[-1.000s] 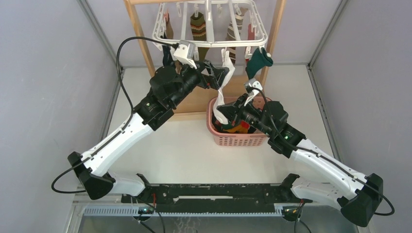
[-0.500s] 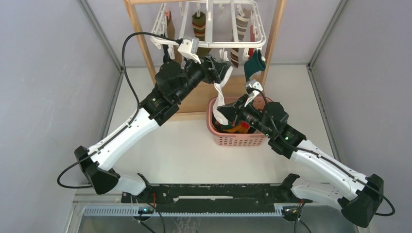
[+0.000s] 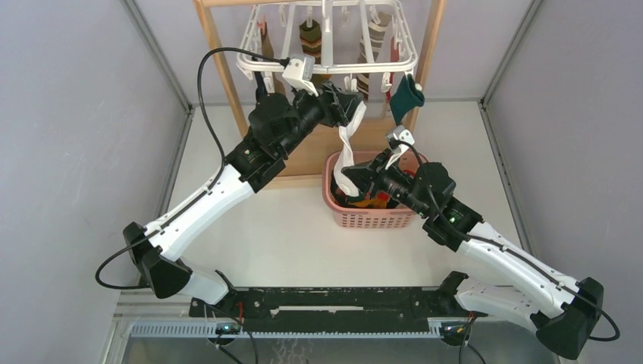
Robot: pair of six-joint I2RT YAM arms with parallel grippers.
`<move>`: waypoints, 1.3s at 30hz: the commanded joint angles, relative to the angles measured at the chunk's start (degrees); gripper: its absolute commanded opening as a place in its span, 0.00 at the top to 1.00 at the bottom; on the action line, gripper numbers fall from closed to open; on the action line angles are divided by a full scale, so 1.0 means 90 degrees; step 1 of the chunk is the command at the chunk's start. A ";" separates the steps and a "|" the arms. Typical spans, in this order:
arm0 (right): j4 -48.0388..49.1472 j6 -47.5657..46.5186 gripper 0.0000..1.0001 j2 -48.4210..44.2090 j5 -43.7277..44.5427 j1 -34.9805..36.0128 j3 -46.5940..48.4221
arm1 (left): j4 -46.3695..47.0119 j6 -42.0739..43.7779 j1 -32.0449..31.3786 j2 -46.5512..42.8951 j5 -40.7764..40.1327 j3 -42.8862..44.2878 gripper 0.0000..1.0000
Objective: Remove the socks clipped to the hanger
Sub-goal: Remove the sock from the hanger.
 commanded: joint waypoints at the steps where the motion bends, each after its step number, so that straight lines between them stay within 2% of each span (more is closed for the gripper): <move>1: 0.0008 -0.0124 1.00 -0.0180 0.0051 0.0058 -0.0041 | 0.0497 -0.0150 0.0027 -0.0043 -0.0117 0.0403 0.34; 9: -0.0090 -0.0152 1.00 -0.0317 0.0053 0.0058 -0.0041 | 0.0767 -0.0302 0.0033 0.0039 -0.0228 0.0412 0.34; 15: -0.0137 -0.0184 1.00 -0.0385 0.0051 0.0038 -0.0043 | 0.0783 -0.0342 0.0034 0.0109 -0.0248 0.0466 0.42; 22: -0.0151 -0.0185 1.00 -0.0424 0.0018 0.0013 -0.0041 | 0.0752 -0.0355 0.0034 0.0146 -0.0334 0.0490 0.44; 34: -0.0159 -0.0184 1.00 -0.0426 0.0009 0.0013 -0.0107 | 0.0727 -0.0413 0.0031 0.0203 -0.0429 0.0604 0.40; 39: -0.0148 -0.0174 1.00 -0.0437 0.0008 -0.0001 -0.0144 | 0.0691 -0.0409 0.0032 0.0197 -0.0430 0.0612 0.48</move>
